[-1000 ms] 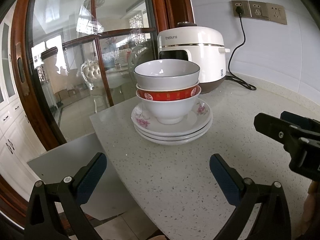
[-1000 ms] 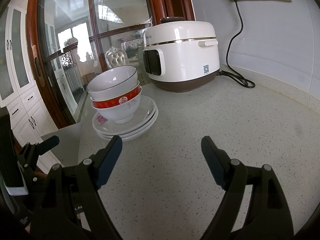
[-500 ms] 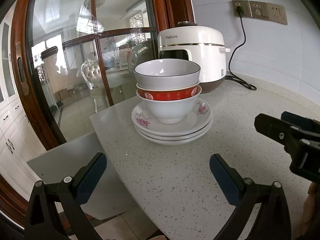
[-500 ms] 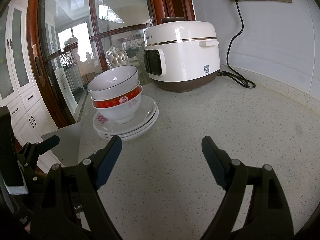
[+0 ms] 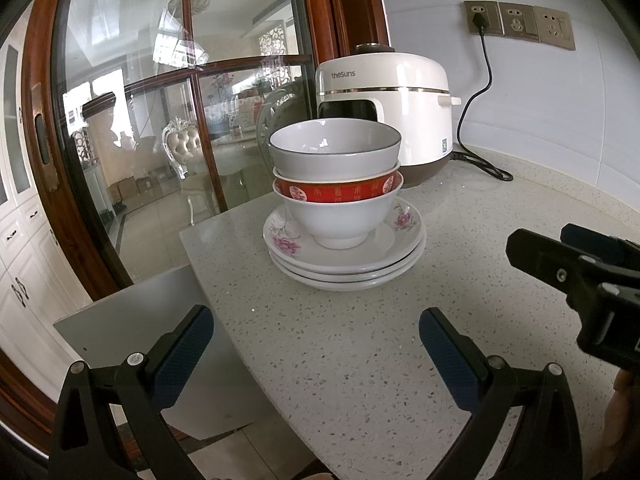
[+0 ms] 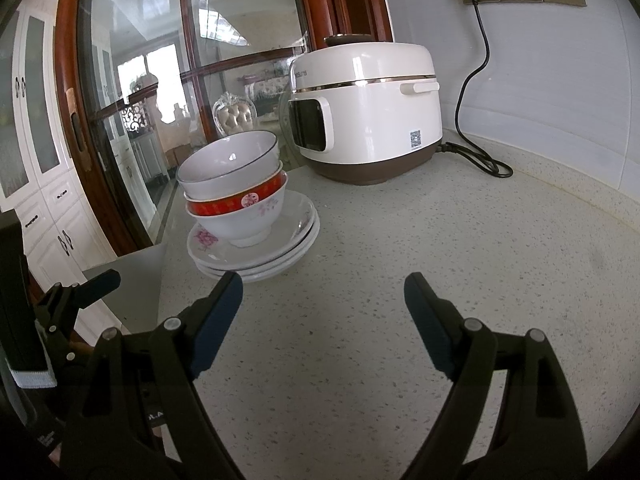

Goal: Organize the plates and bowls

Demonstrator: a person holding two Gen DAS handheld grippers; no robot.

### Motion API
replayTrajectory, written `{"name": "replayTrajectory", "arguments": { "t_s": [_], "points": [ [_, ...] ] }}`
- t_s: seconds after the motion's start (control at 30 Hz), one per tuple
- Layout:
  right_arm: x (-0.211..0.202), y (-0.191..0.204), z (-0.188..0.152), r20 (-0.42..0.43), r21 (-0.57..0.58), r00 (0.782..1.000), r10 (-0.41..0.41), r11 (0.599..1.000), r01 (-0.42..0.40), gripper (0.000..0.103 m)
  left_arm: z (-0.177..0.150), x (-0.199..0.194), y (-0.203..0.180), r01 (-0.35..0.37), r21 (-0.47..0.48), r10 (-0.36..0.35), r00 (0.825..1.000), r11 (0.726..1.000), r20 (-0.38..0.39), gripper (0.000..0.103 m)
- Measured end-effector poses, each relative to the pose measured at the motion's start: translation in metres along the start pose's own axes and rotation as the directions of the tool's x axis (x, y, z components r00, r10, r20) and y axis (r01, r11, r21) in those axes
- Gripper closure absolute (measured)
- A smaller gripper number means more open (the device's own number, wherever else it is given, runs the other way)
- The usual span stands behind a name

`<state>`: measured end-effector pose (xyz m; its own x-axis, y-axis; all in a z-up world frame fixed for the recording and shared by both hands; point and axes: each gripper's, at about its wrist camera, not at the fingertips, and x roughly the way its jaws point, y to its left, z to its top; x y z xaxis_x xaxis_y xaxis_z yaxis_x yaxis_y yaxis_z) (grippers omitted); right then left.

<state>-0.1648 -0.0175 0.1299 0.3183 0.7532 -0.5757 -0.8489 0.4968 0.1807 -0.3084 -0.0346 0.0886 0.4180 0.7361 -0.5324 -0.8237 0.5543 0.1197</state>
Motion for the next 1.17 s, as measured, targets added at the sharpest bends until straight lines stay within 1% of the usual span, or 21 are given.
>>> {"name": "replayTrajectory", "arguments": {
  "t_s": [0.2, 0.93, 1.07, 1.17],
  "points": [
    [-0.0003, -0.0011, 0.0001, 0.009, 0.003, 1.000, 0.005, 1.000, -0.005, 0.018, 0.0017, 0.0006, 0.0009, -0.003, -0.004, 0.003, 1.000, 1.000, 0.003, 0.000],
    [-0.0009, -0.0013, 0.0000, 0.001, -0.005, 1.000, 0.013, 1.000, -0.013, 0.018, 0.0010, 0.0034, 0.0012, 0.000, -0.002, 0.000, 1.000, 1.000, 0.005, 0.000],
    [-0.0004, -0.0033, 0.0002, -0.001, 0.005, 1.000, 0.010, 1.000, -0.010, 0.018, 0.0027, 0.0039, -0.0025, 0.012, 0.012, -0.012, 1.000, 1.000, 0.023, 0.000],
    [0.0008, -0.0065, 0.0001, -0.009, 0.026, 1.000, -0.008, 1.000, 0.008, 0.018, 0.0056, 0.0056, -0.0054, 0.040, 0.010, -0.040, 0.999, 0.999, 0.016, 0.000]
  ]
}}
